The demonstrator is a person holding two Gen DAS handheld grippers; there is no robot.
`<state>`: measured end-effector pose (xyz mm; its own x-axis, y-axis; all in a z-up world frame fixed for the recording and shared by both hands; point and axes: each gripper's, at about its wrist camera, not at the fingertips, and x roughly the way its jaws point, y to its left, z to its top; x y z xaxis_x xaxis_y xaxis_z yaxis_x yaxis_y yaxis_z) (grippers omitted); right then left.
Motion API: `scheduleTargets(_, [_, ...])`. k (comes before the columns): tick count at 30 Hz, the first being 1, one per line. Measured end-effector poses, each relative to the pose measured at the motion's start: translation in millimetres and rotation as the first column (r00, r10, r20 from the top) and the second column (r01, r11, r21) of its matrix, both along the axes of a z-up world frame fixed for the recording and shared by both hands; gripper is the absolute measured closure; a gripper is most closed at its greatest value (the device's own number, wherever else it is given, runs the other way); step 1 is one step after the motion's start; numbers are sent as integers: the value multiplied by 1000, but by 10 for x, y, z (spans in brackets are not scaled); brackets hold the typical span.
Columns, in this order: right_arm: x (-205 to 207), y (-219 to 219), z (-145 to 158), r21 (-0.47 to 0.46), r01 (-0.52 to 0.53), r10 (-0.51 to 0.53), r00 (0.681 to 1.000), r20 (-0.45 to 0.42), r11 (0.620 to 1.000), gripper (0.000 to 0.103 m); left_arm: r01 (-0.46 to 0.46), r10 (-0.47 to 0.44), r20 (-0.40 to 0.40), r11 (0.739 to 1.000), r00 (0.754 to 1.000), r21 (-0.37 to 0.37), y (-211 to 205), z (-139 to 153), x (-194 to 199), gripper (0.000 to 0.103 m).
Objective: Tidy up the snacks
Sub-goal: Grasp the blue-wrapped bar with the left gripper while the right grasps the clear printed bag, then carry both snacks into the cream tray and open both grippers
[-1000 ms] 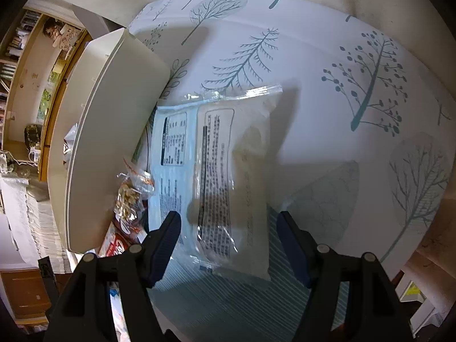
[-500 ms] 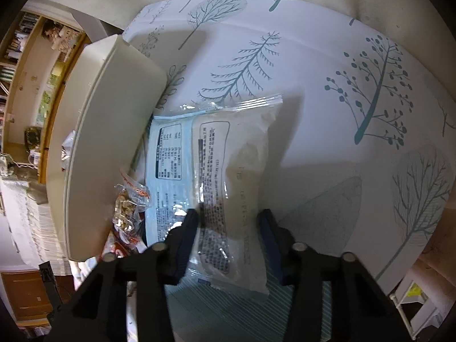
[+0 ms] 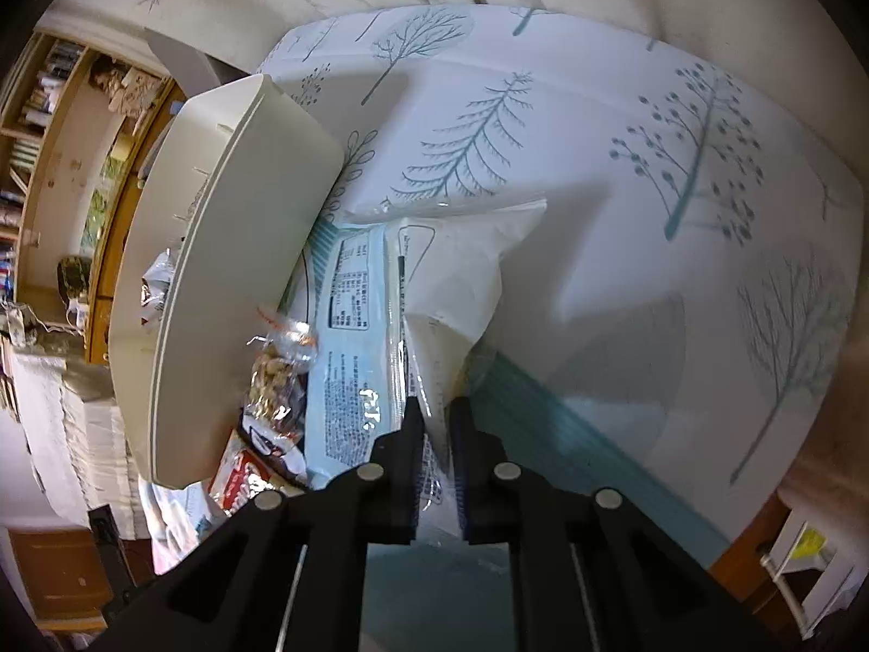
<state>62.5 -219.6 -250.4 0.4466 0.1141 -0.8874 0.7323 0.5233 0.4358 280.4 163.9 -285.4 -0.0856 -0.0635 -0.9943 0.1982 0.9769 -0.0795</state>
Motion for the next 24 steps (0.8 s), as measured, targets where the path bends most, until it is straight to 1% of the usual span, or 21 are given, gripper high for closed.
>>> scheduleTargets(4, [-113, 92, 92, 9, 35, -35, 999, 27, 999, 94, 19, -19, 0, 1000, 1000, -12, 102, 54, -69, 78])
scheduleTargets(14, [-305, 228, 388, 22, 83, -85, 992, 97, 996, 96, 39, -36, 45, 996, 998, -79, 288, 440, -145, 78])
scheduleTargets(17, [-313, 254, 490, 20, 76, -78, 990, 116, 997, 96, 41, -35, 50, 994, 998, -106, 305, 608, -134, 78])
scheduleTargets(20, [-318, 265, 611, 16, 62, -63, 990, 129, 998, 96, 54, -47, 62, 992, 997, -117, 265, 766, -124, 78])
scheduleTargets(24, [-260, 256, 812, 3, 25, -25, 988, 152, 1000, 96, 74, -63, 79, 988, 995, -136, 190, 978, -113, 78])
